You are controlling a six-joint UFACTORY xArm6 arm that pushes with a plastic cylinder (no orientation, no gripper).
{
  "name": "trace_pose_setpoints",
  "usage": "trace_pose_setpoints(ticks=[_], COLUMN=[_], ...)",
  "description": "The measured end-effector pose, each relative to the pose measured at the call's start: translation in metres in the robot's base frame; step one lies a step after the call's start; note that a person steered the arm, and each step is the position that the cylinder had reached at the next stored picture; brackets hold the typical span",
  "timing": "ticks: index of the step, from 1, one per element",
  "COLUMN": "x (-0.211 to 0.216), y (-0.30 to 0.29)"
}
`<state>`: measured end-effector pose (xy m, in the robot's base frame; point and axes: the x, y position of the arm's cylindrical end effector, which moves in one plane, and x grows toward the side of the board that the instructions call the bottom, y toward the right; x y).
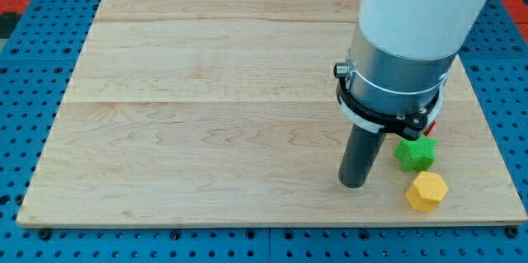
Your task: Move the arm close to the yellow hexagon
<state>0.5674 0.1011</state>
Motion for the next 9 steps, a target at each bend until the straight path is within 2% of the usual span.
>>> trace_pose_setpoints(ticks=[2, 3, 4, 5, 9], x=[0.000, -0.002, 0.016, 0.050, 0.051], y=[0.000, -0.021, -0.056, -0.037, 0.155])
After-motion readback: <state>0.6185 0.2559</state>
